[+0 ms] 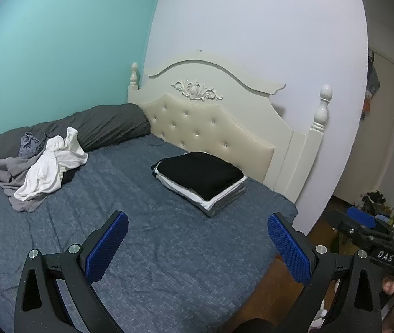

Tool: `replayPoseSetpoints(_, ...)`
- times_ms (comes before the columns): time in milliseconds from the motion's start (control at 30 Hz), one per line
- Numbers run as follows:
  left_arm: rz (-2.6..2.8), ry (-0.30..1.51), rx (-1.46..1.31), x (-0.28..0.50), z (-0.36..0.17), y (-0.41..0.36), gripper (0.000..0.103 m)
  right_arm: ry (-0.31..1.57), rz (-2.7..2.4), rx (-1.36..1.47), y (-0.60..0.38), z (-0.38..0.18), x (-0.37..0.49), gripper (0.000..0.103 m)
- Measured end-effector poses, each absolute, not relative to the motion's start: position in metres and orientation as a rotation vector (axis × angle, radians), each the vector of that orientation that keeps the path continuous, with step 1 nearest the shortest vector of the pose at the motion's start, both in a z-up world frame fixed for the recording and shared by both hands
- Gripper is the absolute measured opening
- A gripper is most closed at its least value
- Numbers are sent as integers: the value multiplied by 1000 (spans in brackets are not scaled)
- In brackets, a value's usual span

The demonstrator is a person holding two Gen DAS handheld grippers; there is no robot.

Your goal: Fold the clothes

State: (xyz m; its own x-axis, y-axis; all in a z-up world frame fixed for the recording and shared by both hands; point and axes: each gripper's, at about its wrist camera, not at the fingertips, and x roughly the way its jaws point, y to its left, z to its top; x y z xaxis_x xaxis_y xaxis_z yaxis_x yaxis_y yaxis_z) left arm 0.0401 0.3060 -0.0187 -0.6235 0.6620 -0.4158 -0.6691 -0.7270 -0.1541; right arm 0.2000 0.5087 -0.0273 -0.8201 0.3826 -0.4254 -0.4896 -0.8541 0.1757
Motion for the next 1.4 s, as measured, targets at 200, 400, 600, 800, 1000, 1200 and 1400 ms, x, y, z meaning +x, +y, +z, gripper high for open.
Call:
replayPoseSetpoints(200, 2324, 40, -597, 41, -23, 307, 103, 376, 2590, -523, 505, -25, 203, 97)
replayPoseSetpoints(400, 2325, 49, -597, 42, -26, 307, 103, 365, 2582, -514, 503, -24, 207, 99)
replayPoseSetpoints(600, 2344, 50, -577, 45, -25, 308, 103, 375, 2578, -511, 504, -25, 209, 102)
replayPoseSetpoints(800, 2346, 54, -575, 47, -24, 309, 103, 373, 2573, -513, 505, -25, 210, 102)
replayPoseSetpoints(1000, 2346, 47, -586, 48, -24, 309, 103, 360, 2573, -519, 504, -26, 209, 103)
replayPoseSetpoints(1200, 2342, 55, -589, 50, -25, 309, 103, 358, 2571, -515, 505, -26, 210, 103)
replayPoseSetpoints(1400, 2341, 56, -588, 51, -26, 309, 103, 342, 2570, -512, 503, -25, 210, 103)
